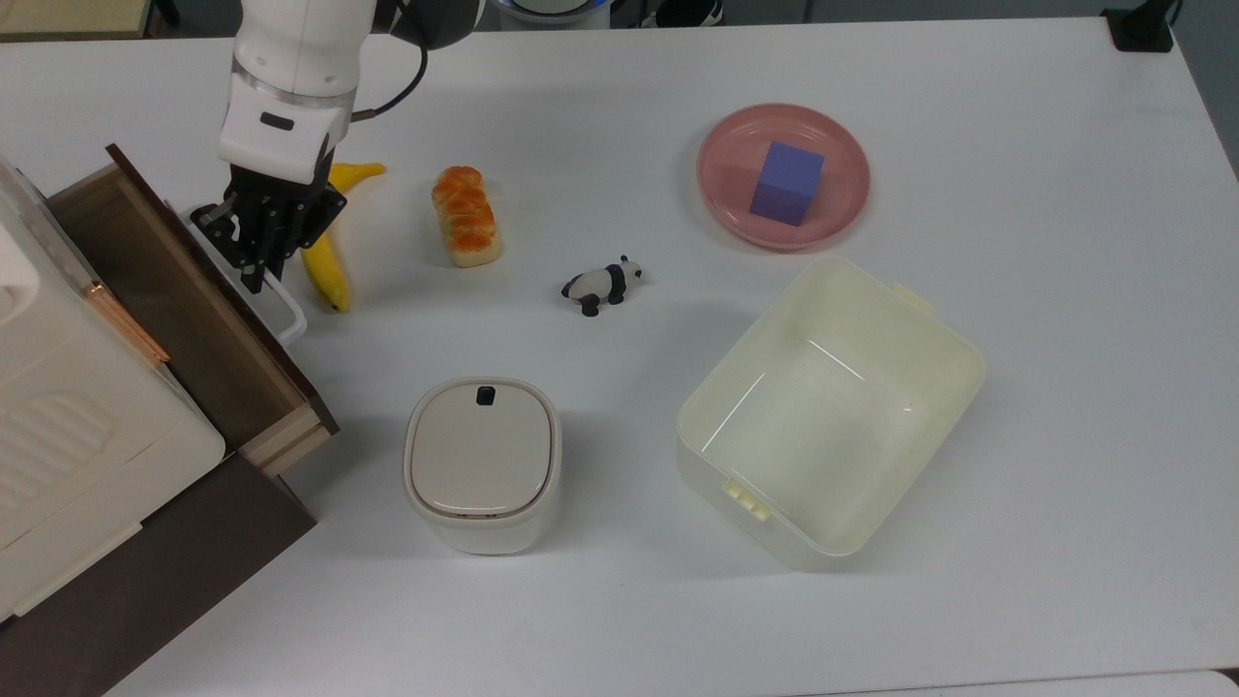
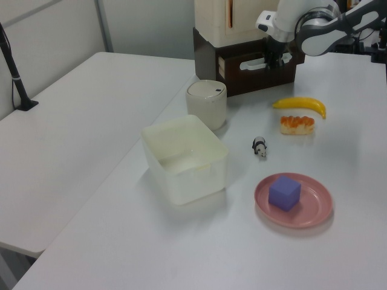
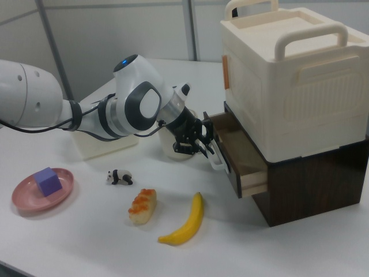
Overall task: Slide open the drawer
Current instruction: 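Pull the drawer handle outward away from the box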
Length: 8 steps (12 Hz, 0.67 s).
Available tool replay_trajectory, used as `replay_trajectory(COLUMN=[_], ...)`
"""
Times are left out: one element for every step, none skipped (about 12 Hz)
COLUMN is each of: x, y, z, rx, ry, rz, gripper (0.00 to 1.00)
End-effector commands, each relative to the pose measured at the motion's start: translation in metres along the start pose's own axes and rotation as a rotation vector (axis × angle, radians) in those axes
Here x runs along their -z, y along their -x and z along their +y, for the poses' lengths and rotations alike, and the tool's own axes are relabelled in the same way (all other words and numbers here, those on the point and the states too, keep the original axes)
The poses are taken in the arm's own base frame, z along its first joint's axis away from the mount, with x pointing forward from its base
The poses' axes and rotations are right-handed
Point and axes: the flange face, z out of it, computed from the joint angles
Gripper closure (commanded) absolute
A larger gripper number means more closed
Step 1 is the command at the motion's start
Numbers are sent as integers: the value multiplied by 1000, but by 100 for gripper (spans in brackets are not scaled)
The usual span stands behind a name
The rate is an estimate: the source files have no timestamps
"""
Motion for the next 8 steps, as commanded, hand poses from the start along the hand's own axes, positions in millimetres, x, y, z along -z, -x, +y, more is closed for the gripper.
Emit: replay_trajectory(x=[20, 23, 26, 26, 26, 27, 28, 30], y=[-16, -15, -15, -14, -14, -16, -19, -19], z=[-38, -38, -39, -40, -40, -42, -43, -41], rx=[63, 67, 66, 66, 65, 61, 65, 60], ry=[-38, -35, -34, -34, -36, -37, -36, -32], rz=[9, 11, 12, 13, 12, 13, 16, 19], gripper=[91, 91, 91, 91, 89, 70, 34, 16])
